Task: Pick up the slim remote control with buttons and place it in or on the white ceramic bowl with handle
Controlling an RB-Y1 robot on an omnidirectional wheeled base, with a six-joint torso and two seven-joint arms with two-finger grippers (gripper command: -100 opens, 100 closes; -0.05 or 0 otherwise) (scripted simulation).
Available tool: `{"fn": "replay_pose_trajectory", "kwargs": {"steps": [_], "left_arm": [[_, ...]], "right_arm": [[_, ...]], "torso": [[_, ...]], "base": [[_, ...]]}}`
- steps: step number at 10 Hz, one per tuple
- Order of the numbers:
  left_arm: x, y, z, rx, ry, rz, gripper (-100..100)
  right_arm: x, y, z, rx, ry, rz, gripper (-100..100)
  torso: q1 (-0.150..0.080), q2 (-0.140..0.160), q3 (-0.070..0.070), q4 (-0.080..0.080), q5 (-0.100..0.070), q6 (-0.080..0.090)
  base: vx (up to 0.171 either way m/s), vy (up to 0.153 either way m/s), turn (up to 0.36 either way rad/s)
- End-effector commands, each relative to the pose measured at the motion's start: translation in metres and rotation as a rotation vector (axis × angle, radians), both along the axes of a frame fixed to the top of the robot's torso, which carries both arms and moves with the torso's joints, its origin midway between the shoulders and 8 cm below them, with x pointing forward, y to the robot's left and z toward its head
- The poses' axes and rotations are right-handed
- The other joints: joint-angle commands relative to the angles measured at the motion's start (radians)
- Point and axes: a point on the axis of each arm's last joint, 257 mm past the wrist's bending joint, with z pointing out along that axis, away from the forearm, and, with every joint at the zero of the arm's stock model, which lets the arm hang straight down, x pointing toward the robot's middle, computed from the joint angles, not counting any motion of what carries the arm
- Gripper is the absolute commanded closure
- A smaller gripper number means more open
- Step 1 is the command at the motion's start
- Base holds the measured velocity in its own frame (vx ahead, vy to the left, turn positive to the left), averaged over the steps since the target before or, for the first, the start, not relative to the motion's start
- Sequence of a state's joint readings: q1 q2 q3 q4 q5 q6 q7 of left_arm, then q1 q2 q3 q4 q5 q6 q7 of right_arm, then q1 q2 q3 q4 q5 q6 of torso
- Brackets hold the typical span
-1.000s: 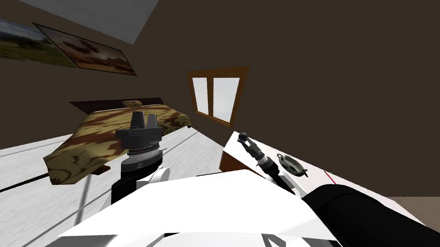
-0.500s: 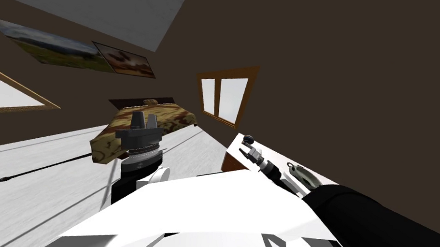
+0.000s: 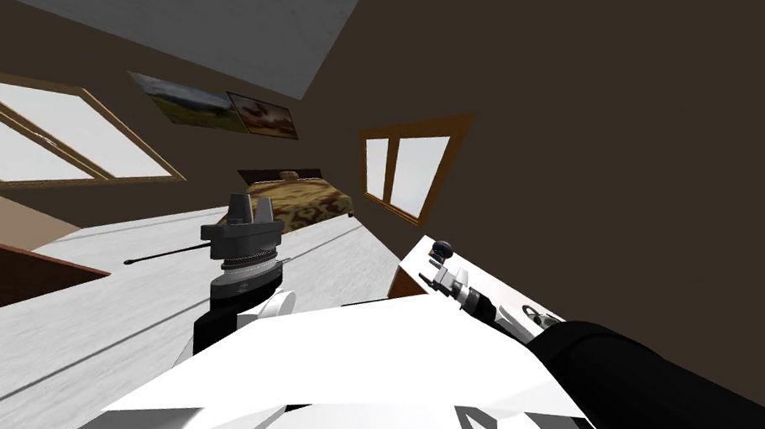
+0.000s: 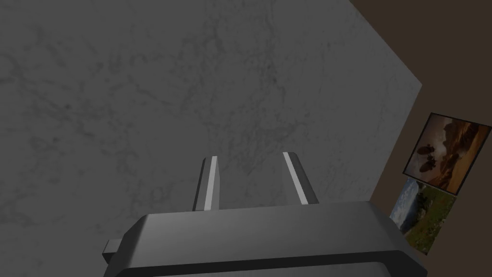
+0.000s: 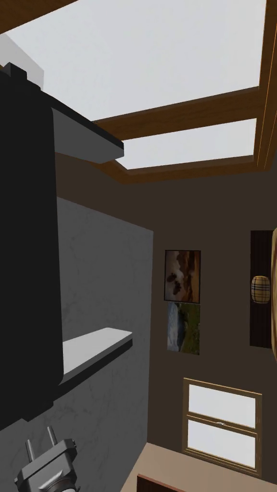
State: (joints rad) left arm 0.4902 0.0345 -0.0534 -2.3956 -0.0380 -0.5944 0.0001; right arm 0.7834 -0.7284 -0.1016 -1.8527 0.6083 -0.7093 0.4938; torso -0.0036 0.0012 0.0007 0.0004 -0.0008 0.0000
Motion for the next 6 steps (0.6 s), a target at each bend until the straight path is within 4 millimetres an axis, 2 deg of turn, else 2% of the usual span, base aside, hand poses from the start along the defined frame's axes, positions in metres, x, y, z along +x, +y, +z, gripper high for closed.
{"fn": "replay_pose_trajectory", "kwargs": {"steps": [1,2,3,4,5,6], "left_arm": [[0.000,0.000,0.000,0.000,0.000,0.000,0],[0.000,0.000,0.000,0.000,0.000,0.000,0],[0.000,0.000,0.000,0.000,0.000,0.000,0],[0.000,0.000,0.000,0.000,0.000,0.000,0],[0.000,0.000,0.000,0.000,0.000,0.000,0],[0.000,0.000,0.000,0.000,0.000,0.000,0]], "right_arm": [[-0.012,-0.003,-0.017,-0.065,0.028,0.021,-100],[-0.030,-0.018,-0.042,-0.152,0.081,0.049,-100],[-0.032,-0.017,-0.045,-0.169,0.084,0.059,-100],[-0.052,-0.031,-0.068,-0.258,0.134,0.095,-100],[-0.054,-0.033,-0.071,-0.271,0.141,0.101,-100],[-0.076,-0.050,-0.091,-0.360,0.192,0.144,-100]], "torso": [[0.000,0.000,0.000,0.000,0.000,0.000],[0.000,0.000,0.000,0.000,0.000,0.001],[-0.001,0.000,0.000,0.000,0.000,0.000],[0.000,0.000,0.000,0.000,0.000,0.001],[-0.001,0.000,0.000,0.000,0.000,0.000],[0.000,-0.001,0.000,0.000,0.000,0.001]], "base": [[-0.025,-0.043,0.167],[-0.027,-0.051,0.319],[-0.024,-0.045,0.177],[-0.020,-0.040,0.352],[-0.018,-0.043,0.156],[-0.033,-0.041,0.322]]}}
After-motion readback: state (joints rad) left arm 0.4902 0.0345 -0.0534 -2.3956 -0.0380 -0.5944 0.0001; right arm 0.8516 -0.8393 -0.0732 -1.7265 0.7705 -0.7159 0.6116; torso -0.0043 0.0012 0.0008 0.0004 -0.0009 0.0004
